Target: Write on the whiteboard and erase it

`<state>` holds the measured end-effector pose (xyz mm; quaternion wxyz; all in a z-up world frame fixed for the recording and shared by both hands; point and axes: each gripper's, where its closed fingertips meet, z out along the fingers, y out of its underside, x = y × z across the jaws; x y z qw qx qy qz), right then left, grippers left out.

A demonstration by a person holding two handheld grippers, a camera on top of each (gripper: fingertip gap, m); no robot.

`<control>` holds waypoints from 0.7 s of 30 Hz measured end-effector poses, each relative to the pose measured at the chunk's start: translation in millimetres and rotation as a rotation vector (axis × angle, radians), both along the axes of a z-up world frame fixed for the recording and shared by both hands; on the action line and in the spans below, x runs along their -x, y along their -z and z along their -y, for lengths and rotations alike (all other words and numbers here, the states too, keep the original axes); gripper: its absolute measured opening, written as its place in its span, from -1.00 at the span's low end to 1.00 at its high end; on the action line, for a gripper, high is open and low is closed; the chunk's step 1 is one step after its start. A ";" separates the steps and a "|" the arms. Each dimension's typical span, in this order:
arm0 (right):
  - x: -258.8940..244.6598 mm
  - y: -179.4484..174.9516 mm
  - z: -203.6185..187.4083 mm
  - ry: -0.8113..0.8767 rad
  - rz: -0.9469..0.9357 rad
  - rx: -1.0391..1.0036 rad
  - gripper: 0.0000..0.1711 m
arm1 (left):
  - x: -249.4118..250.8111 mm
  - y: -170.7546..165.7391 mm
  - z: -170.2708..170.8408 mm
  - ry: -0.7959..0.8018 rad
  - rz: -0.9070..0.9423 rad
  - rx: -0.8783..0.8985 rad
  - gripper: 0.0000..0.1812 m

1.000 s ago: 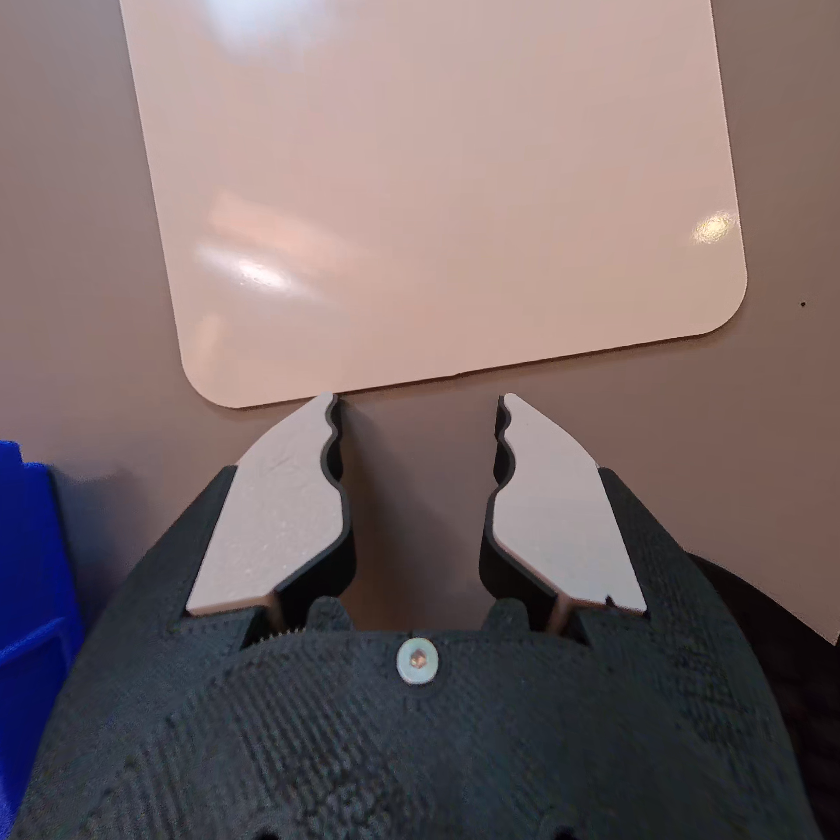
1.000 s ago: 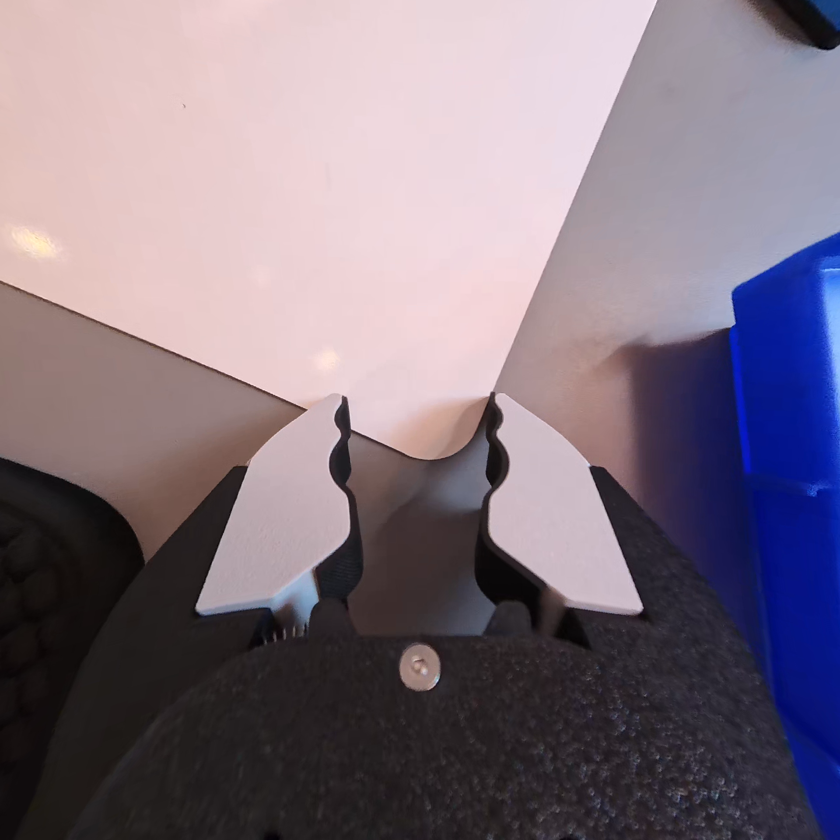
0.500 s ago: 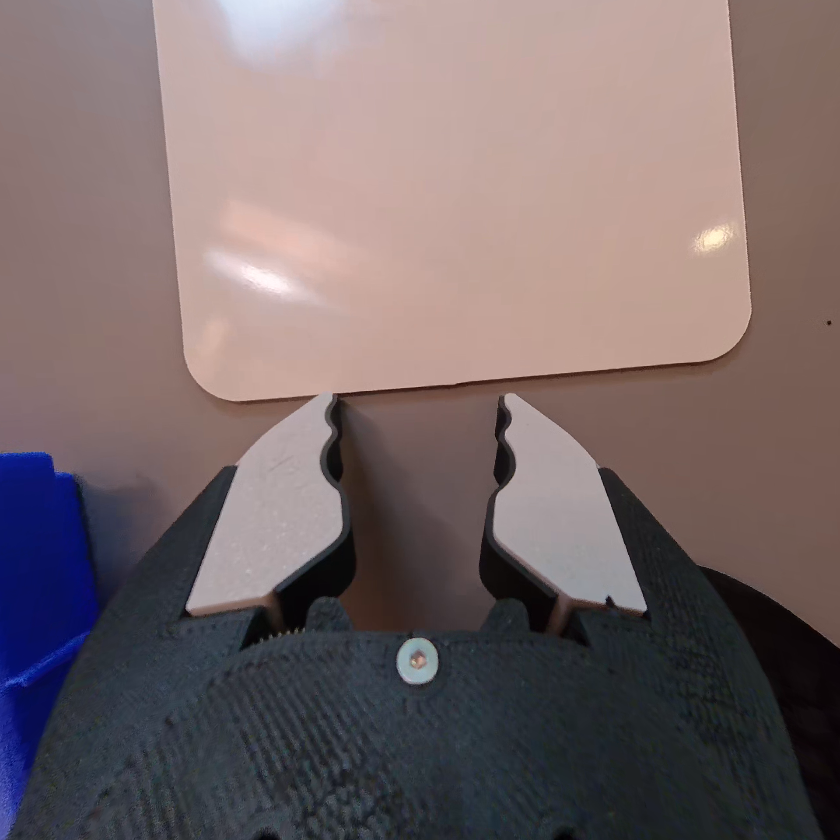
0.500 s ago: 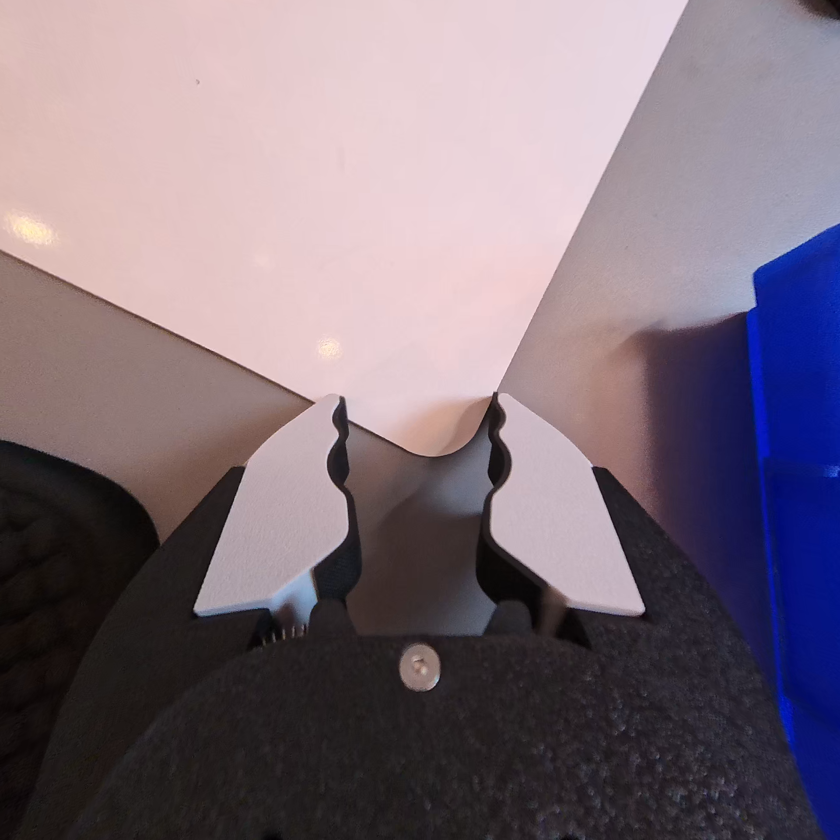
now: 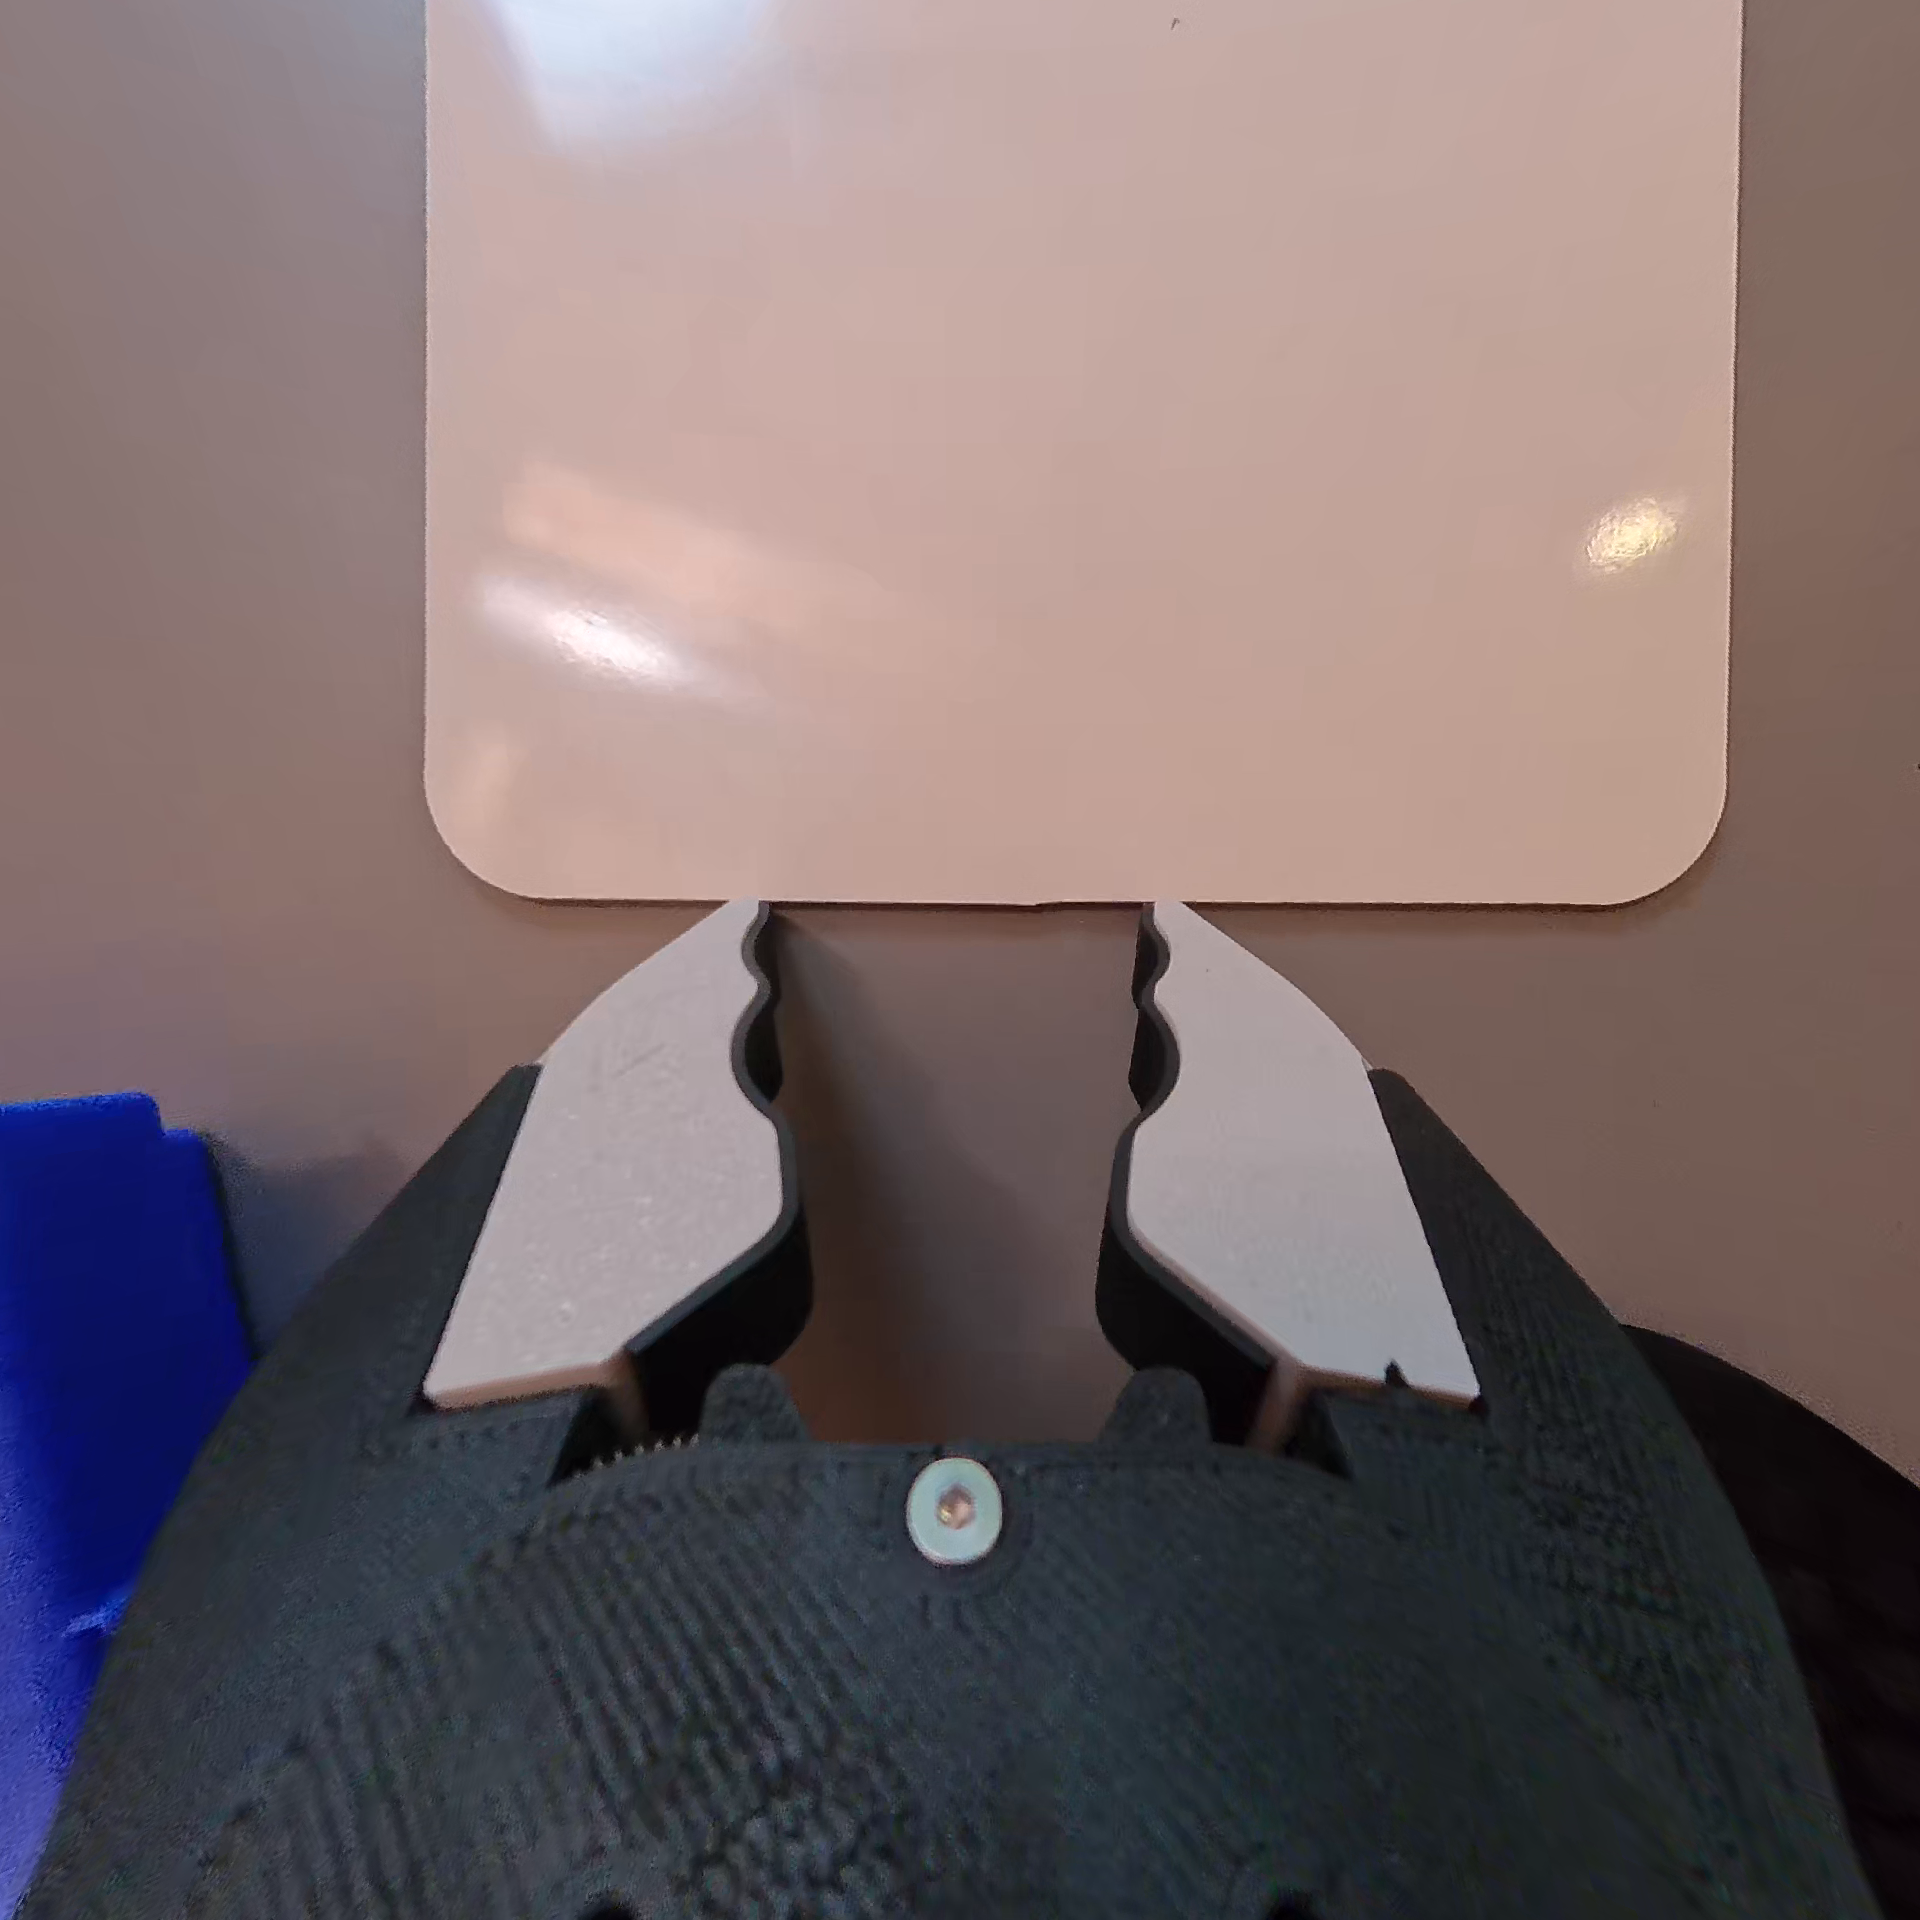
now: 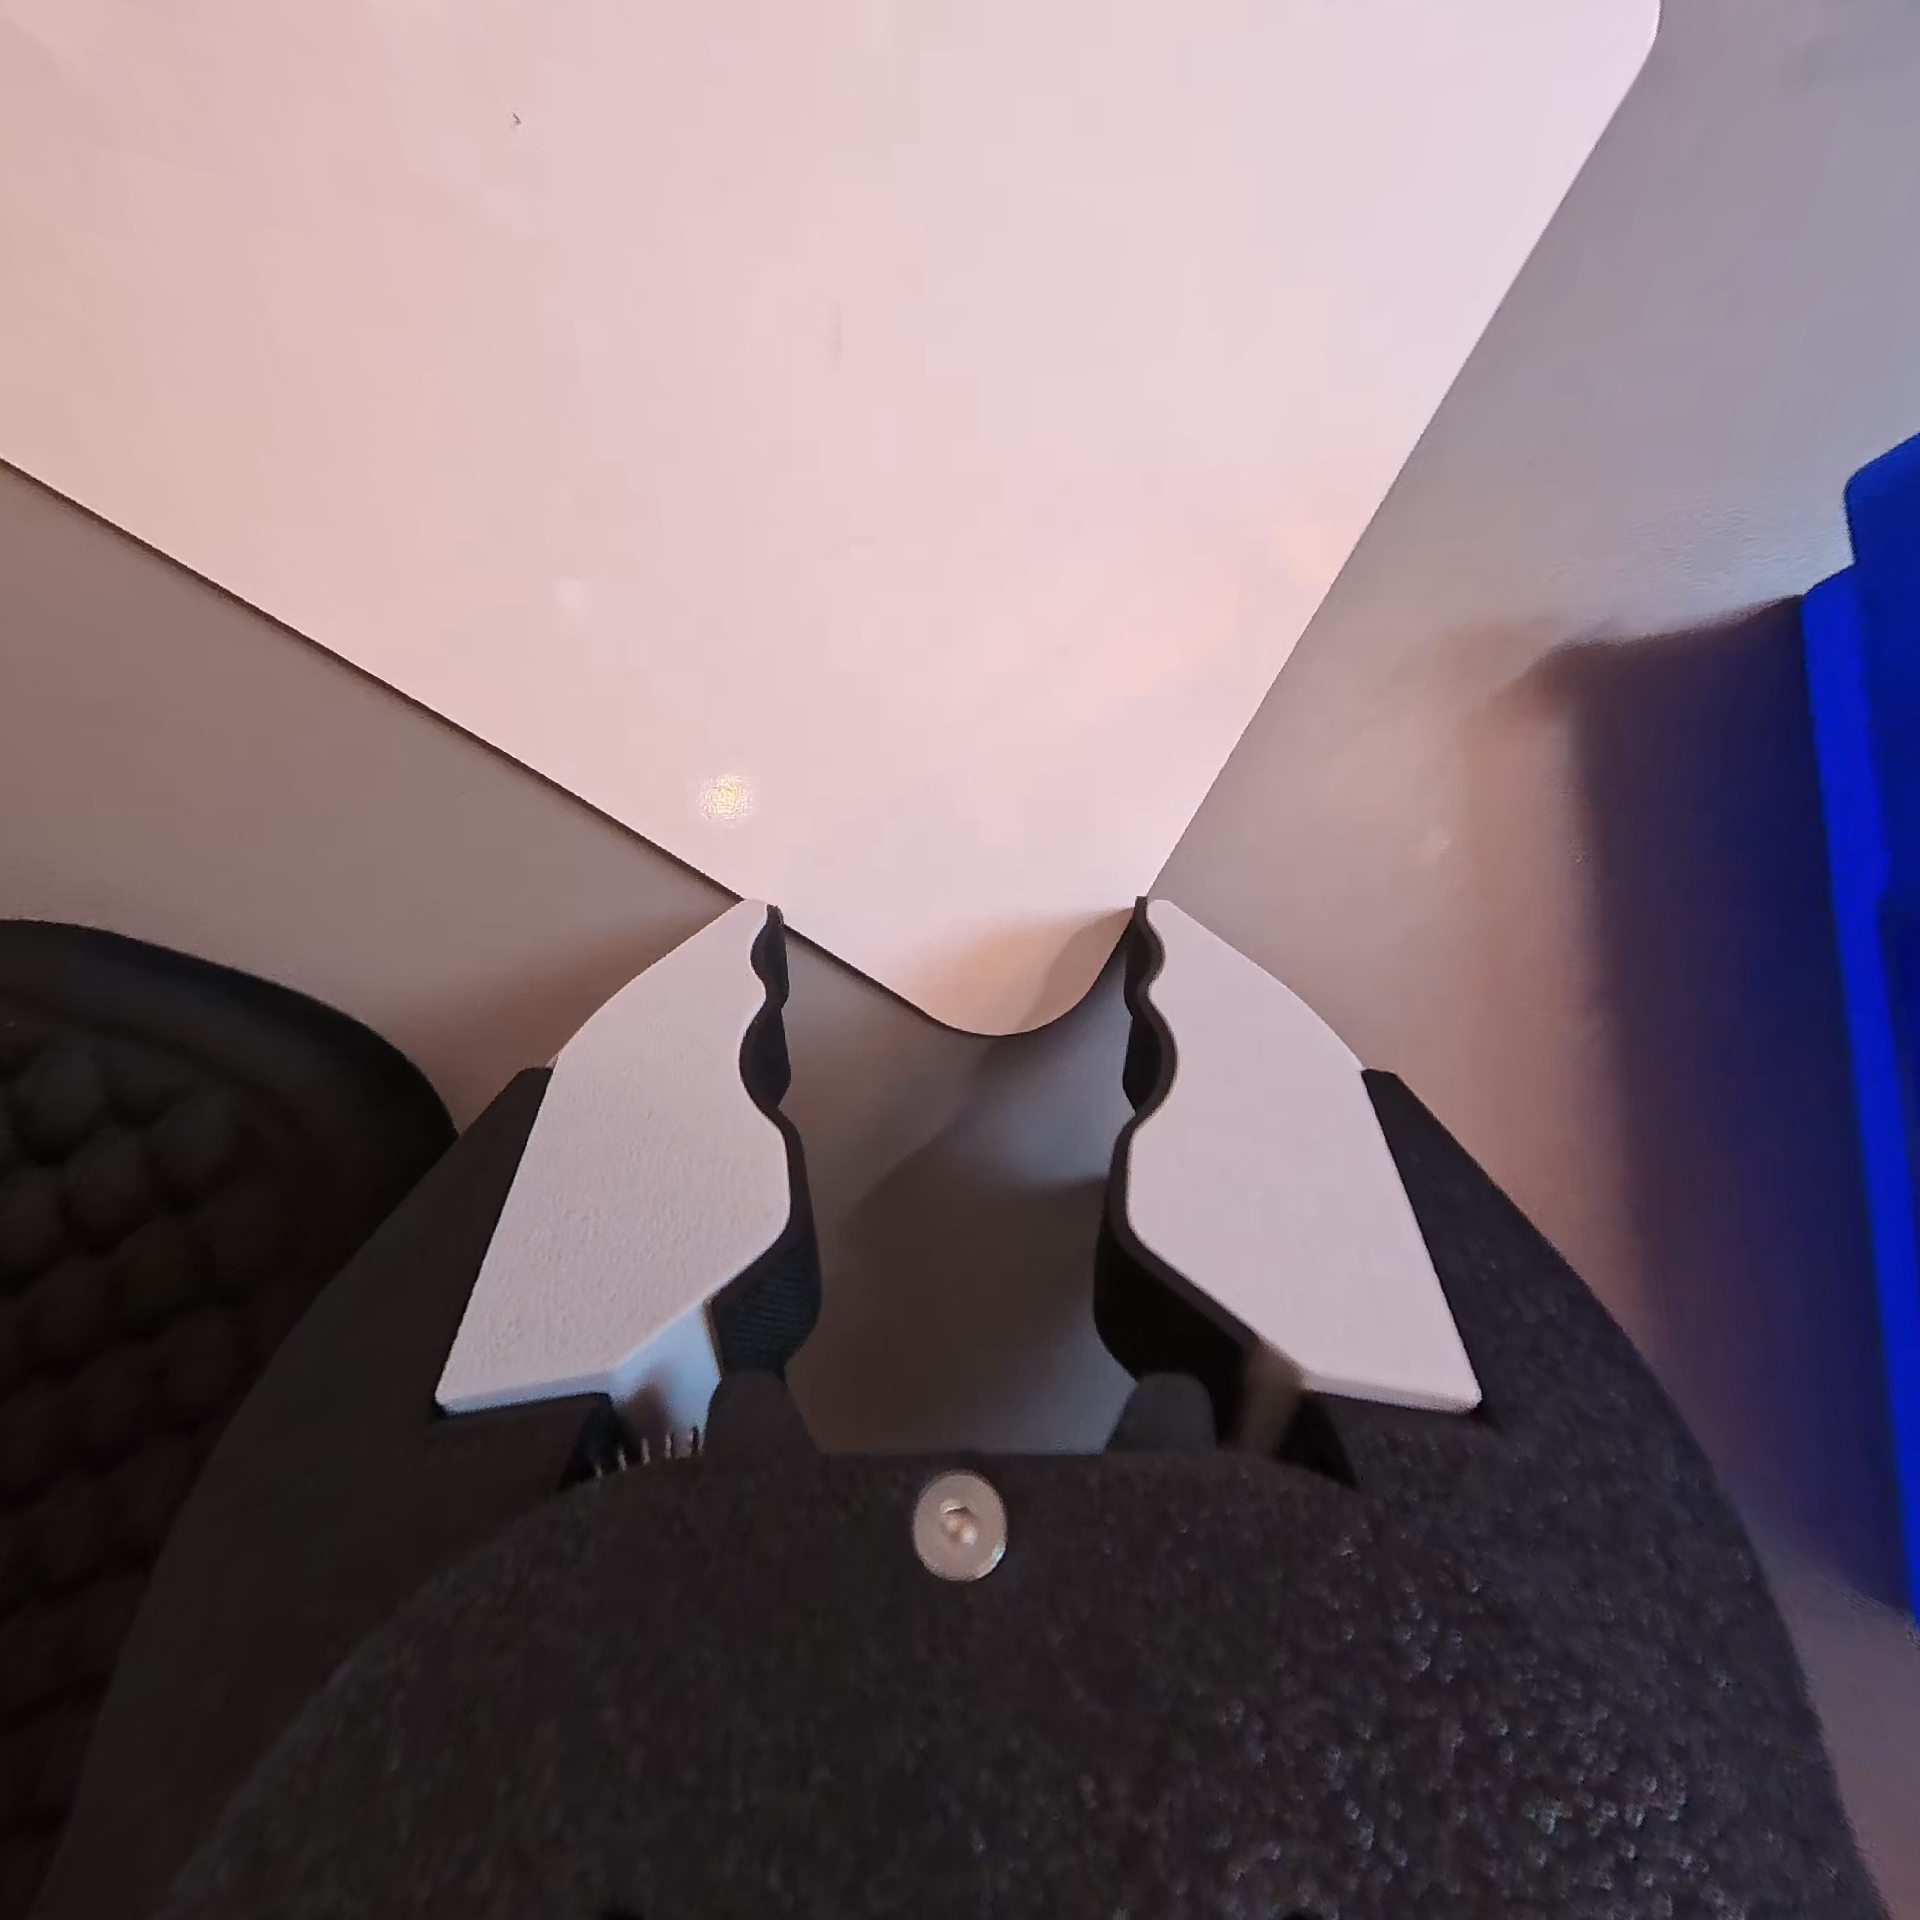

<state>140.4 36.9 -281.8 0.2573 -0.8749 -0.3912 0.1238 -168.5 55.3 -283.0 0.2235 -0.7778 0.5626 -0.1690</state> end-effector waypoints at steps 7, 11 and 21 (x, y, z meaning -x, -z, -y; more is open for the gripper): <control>-11.0 0.6 18.2 0.007 0.025 -0.006 -0.30 | -14.3 -0.5 13.3 0.055 0.021 -0.003 -0.33; -14.1 0.4 22.0 0.022 0.006 -0.020 -0.30 | -17.4 -0.7 14.1 0.066 0.029 -0.006 -0.33; 0.9 -37.9 -6.9 -0.001 -0.073 -0.265 -0.15 | -21.0 -44.9 -16.2 -0.028 0.280 -0.187 -0.42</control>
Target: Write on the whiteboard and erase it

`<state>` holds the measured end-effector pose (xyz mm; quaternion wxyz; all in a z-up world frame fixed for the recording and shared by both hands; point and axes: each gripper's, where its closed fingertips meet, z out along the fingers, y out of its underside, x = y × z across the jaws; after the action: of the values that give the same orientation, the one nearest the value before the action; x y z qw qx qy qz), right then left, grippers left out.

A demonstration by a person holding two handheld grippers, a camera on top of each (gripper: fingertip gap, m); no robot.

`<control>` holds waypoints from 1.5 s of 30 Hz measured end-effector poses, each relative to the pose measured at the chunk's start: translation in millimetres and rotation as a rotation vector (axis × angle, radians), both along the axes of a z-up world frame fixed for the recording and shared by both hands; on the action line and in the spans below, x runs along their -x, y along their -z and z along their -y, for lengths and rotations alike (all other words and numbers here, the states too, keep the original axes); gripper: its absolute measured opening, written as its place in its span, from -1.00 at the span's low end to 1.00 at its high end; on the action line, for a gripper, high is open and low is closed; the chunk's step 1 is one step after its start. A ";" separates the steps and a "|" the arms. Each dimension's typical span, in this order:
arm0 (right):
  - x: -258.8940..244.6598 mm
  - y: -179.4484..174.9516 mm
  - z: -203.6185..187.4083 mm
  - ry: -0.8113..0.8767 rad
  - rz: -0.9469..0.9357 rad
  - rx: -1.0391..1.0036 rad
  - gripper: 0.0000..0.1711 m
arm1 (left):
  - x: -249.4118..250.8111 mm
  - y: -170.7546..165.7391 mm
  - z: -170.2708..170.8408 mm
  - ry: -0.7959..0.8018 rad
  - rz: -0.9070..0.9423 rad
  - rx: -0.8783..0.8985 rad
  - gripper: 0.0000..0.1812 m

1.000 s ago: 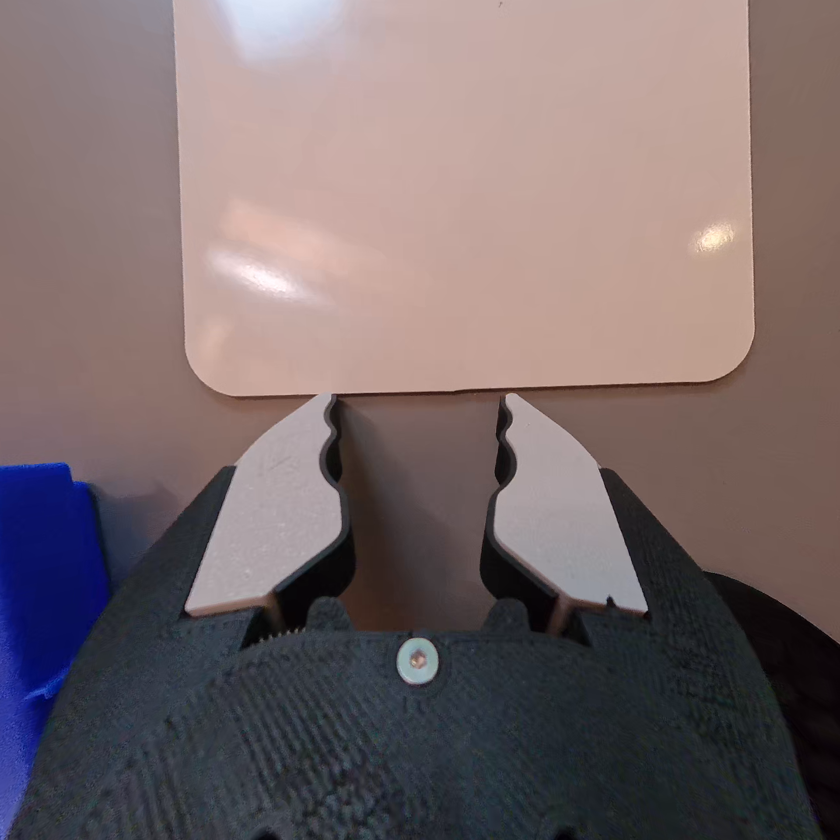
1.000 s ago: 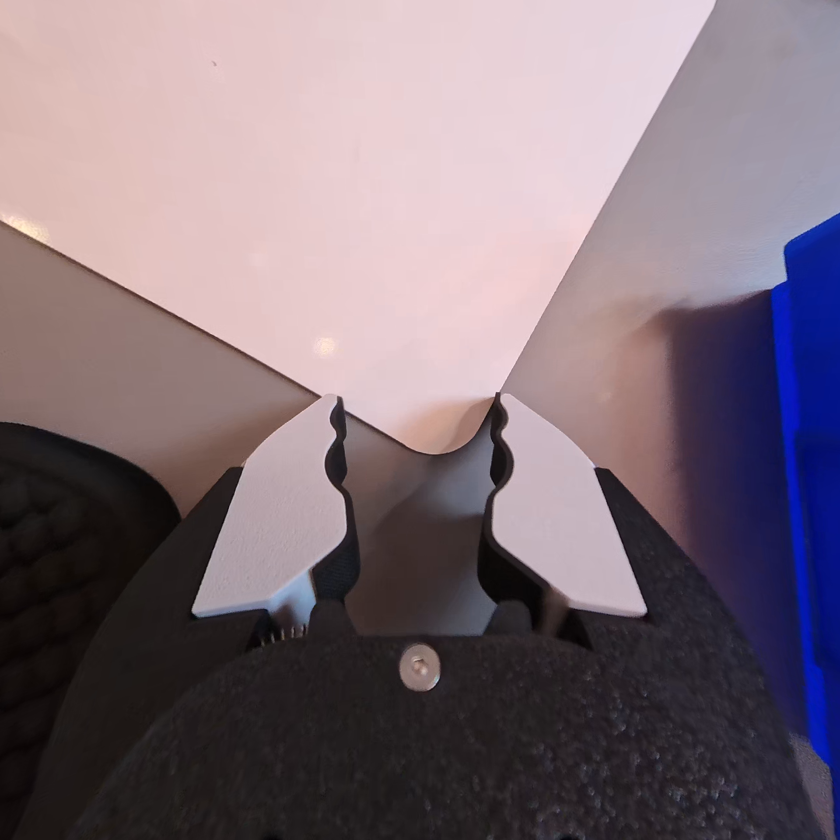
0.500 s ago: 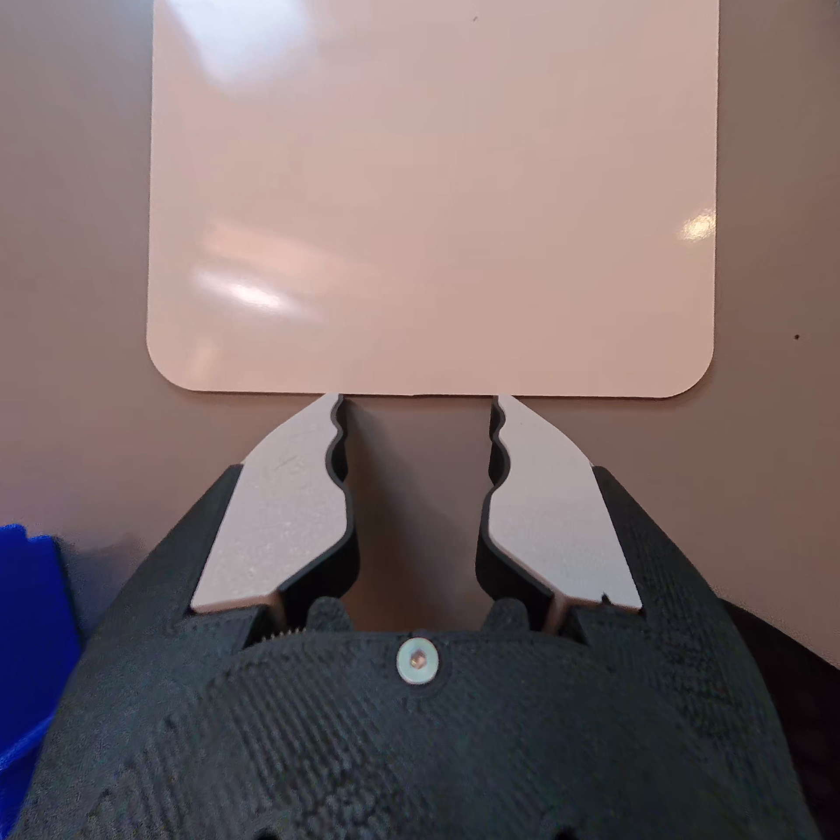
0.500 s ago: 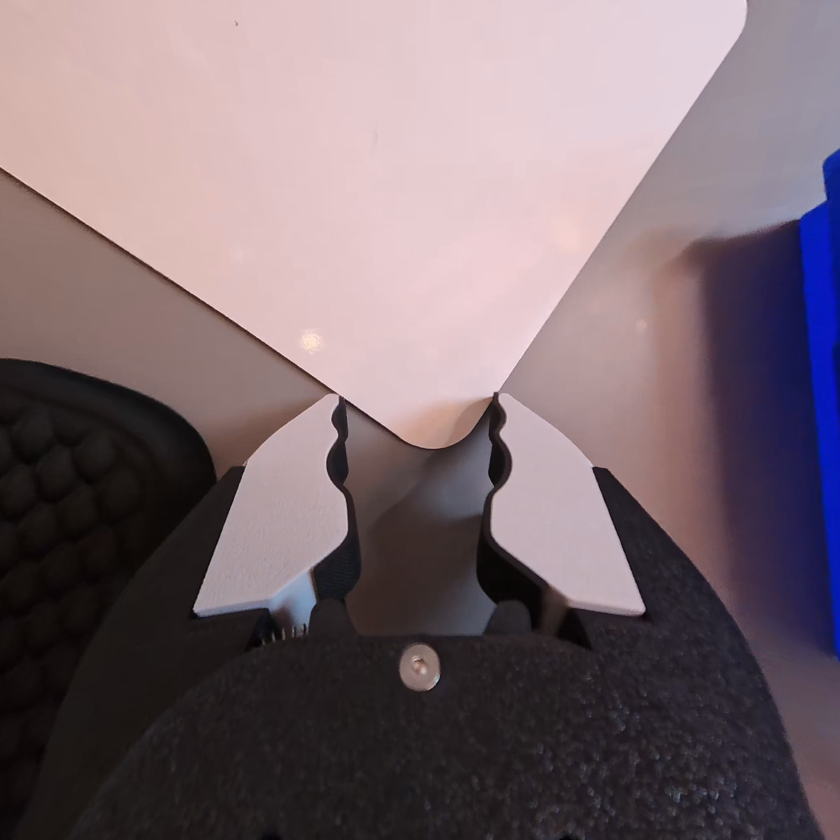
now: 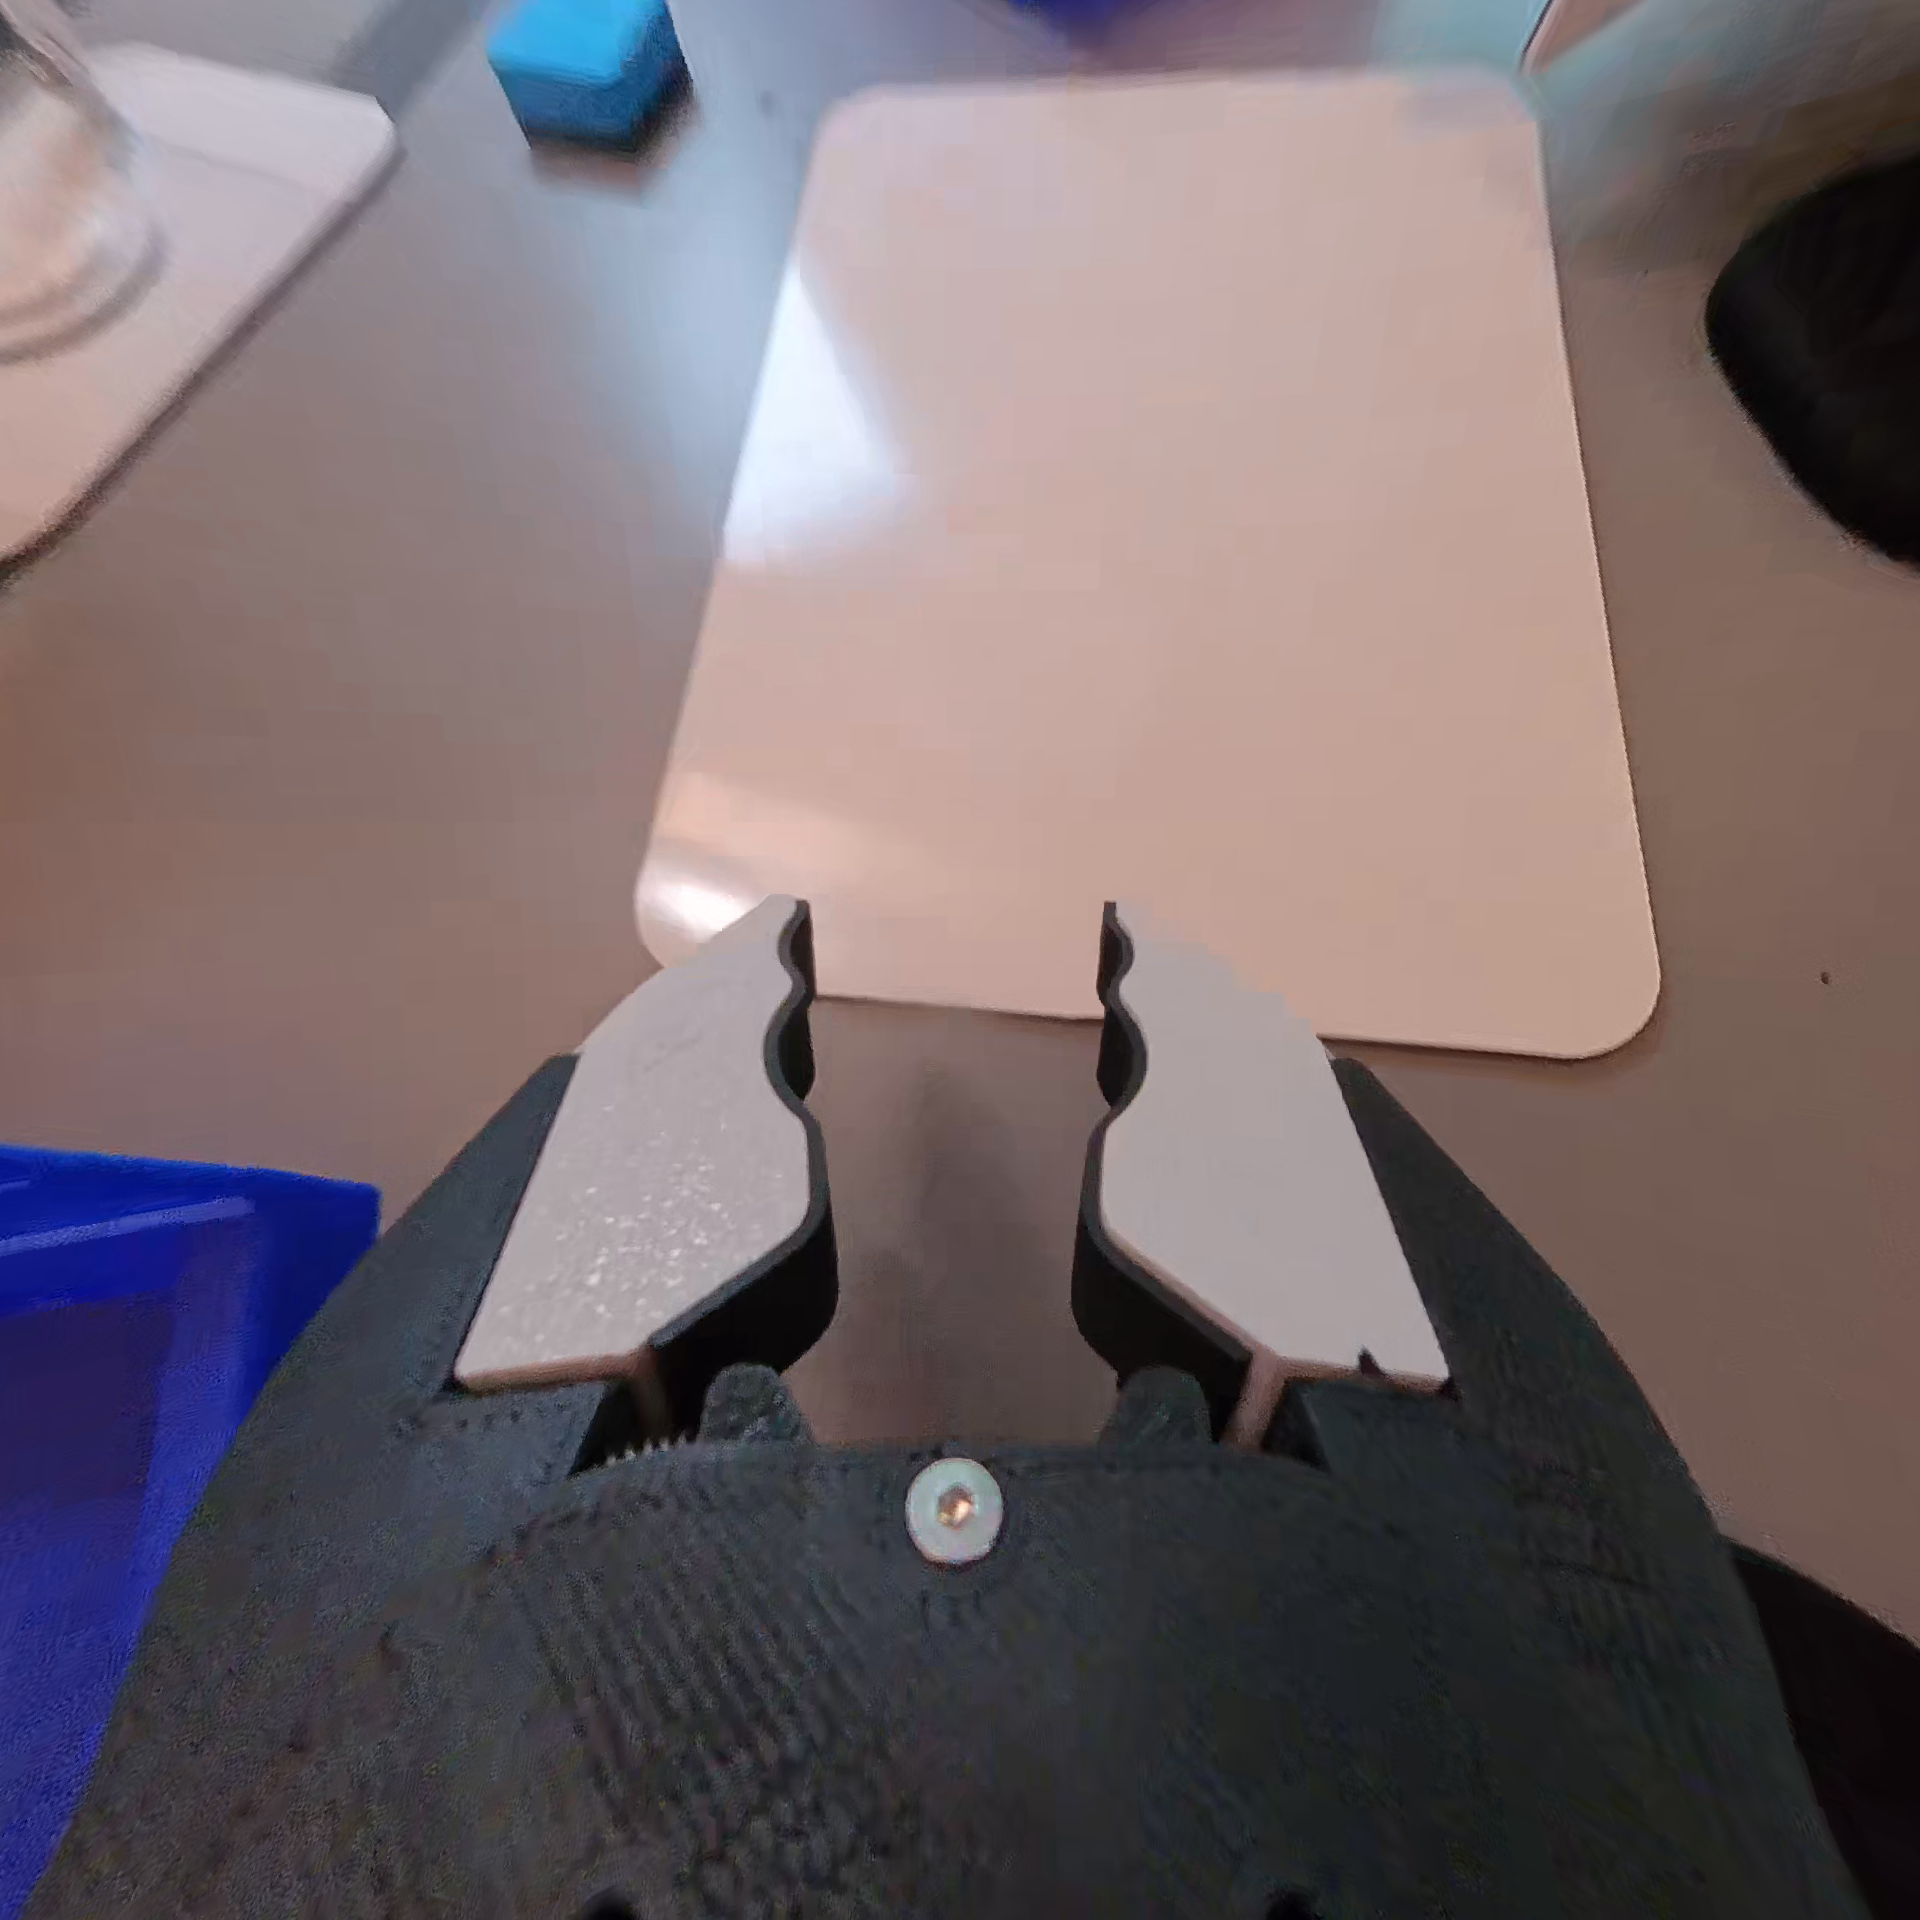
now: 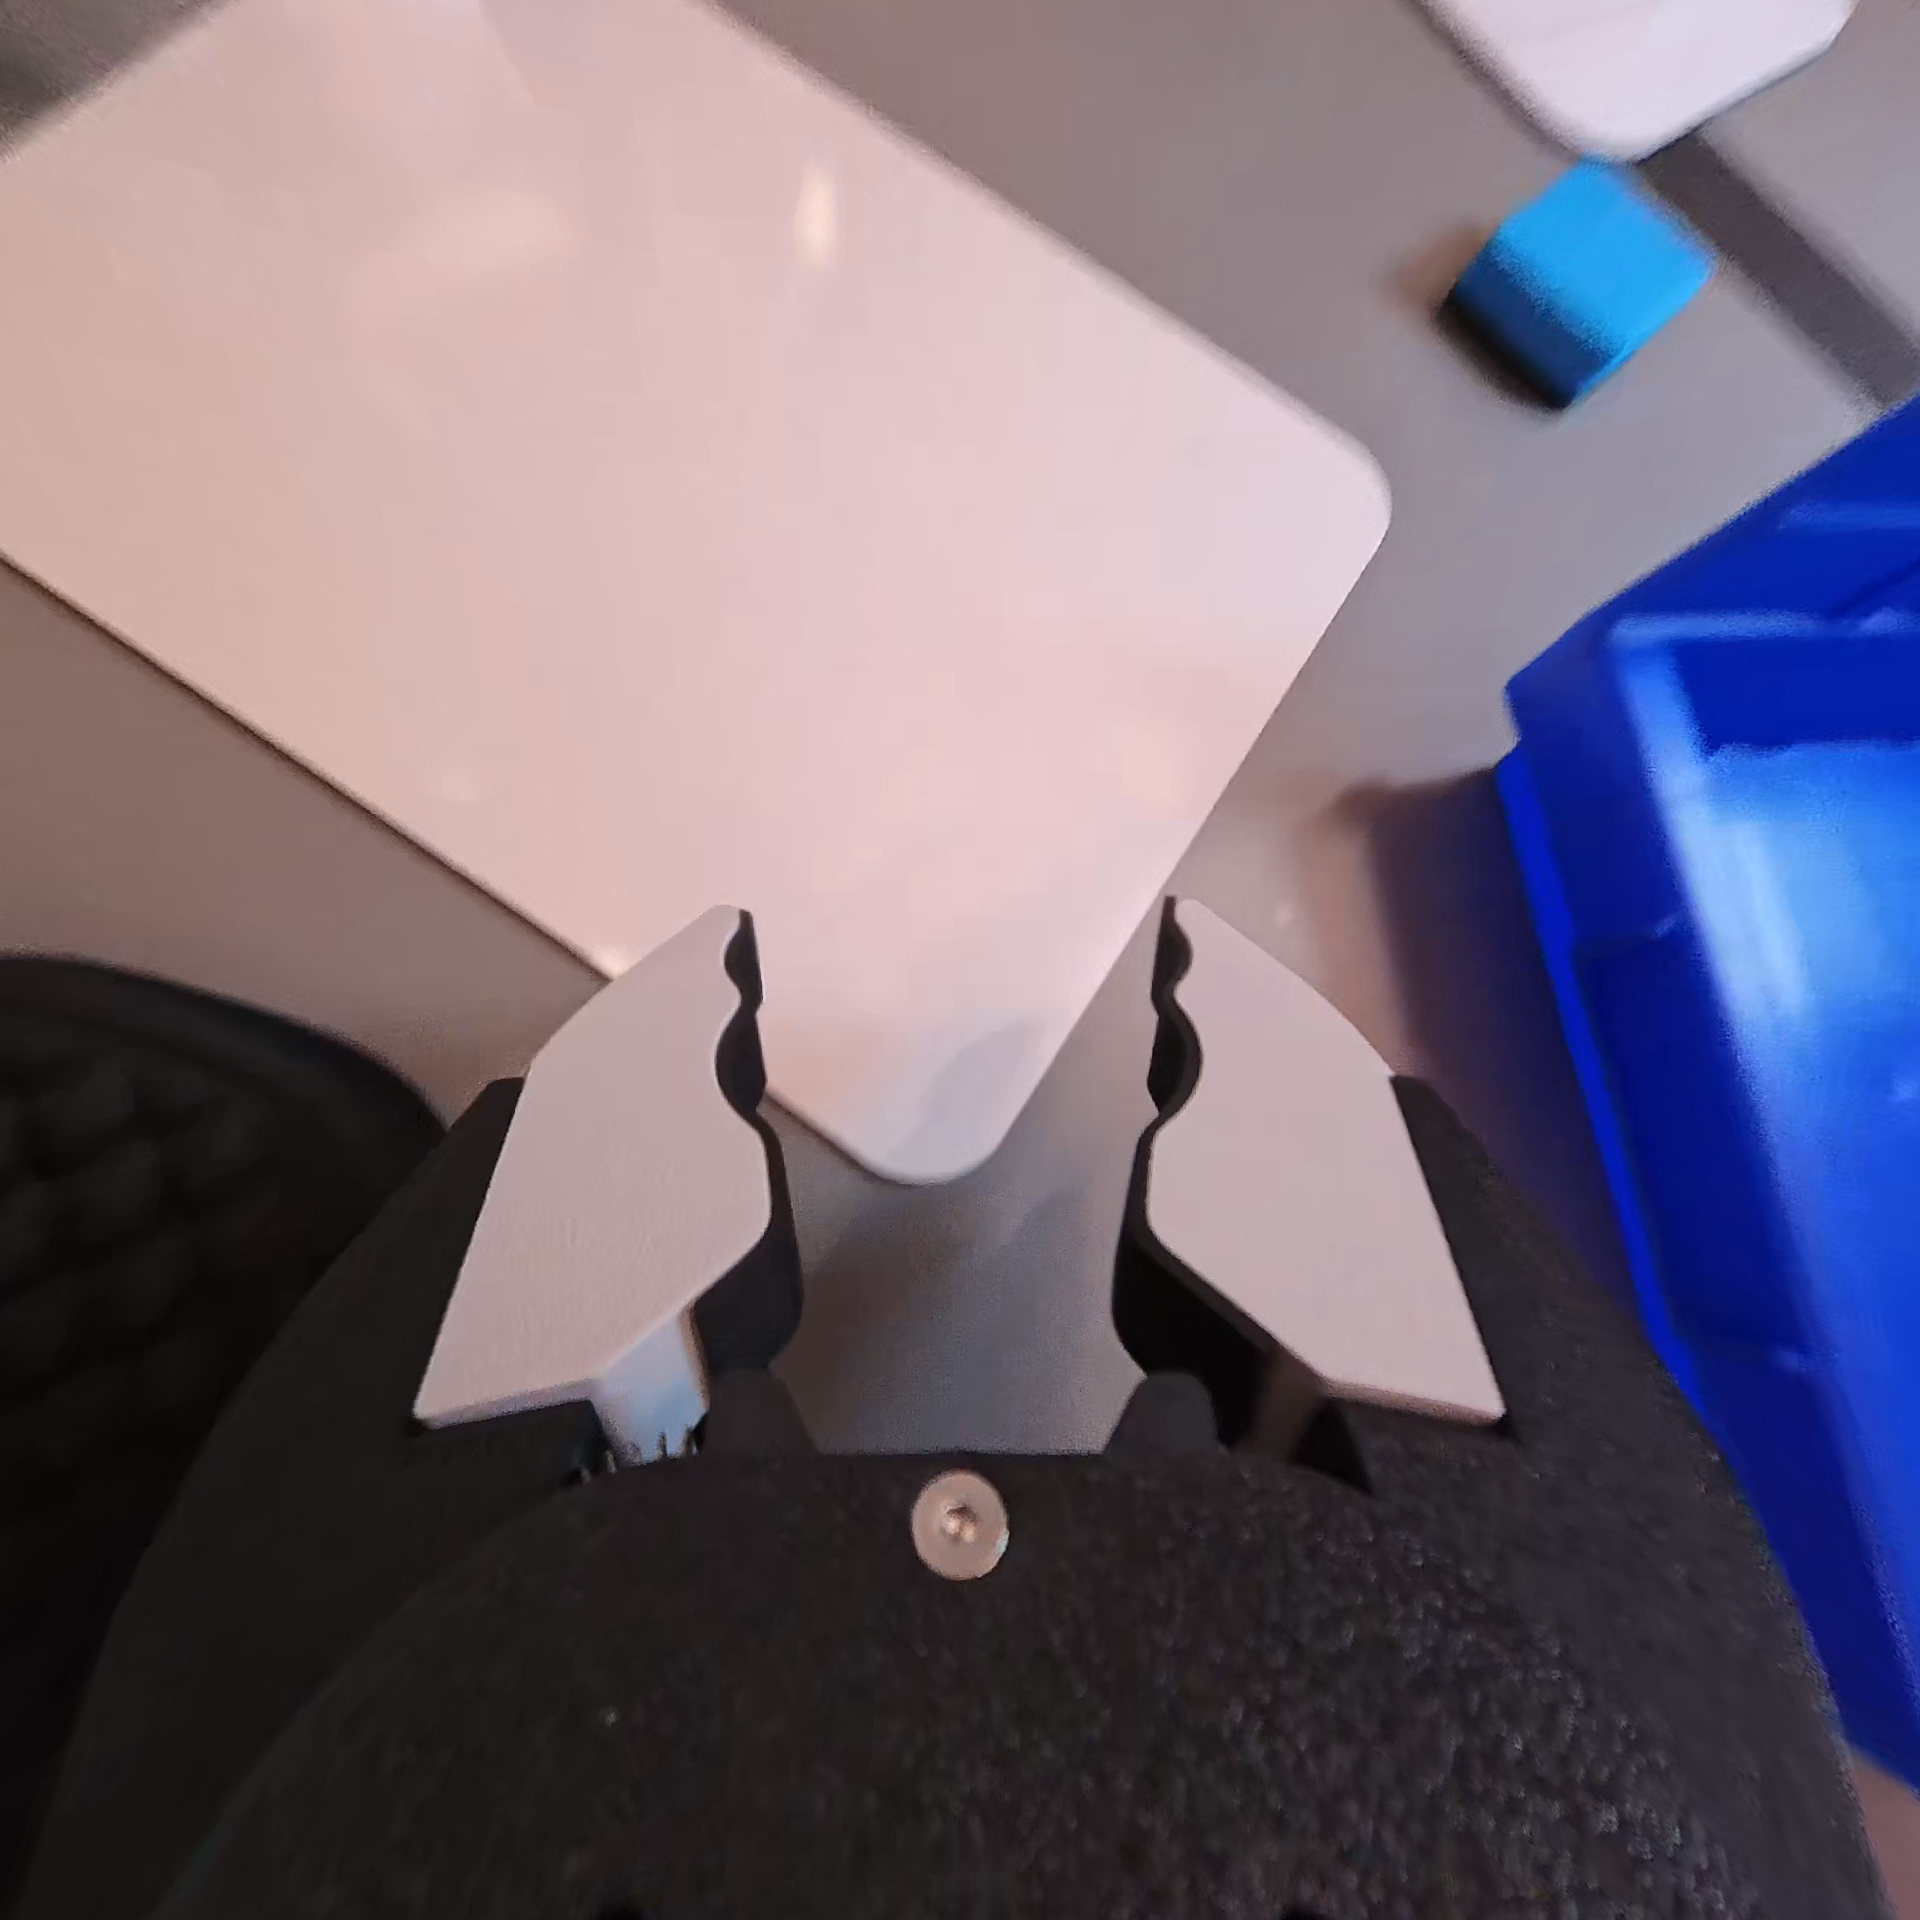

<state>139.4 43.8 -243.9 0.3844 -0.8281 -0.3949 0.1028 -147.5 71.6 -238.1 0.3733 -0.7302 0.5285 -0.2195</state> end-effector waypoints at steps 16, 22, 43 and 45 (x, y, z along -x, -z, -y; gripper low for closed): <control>78.5 -59.3 -71.9 -0.126 -0.390 -0.509 -1.00 | 20.5 -51.5 -34.2 -0.160 0.407 -0.286 -1.00; 51.7 -54.1 -85.2 -0.035 -0.396 -0.482 -1.00 | 54.9 -75.0 -51.0 -0.292 0.467 -0.384 -1.00; 29.6 -59.2 -64.2 -0.130 -0.308 -0.538 -0.85 | 271.8 -71.7 -162.8 -0.780 -0.649 0.173 -0.68; 25.1 -62.3 -63.2 -0.127 -0.302 -0.555 -0.85 | 285.0 -48.2 -170.2 -0.795 -0.754 0.329 -0.65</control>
<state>114.3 106.9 -181.5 0.6426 -0.6407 -0.3973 0.1369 -432.6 241.7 -190.0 0.0941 -0.9492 0.2687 0.1341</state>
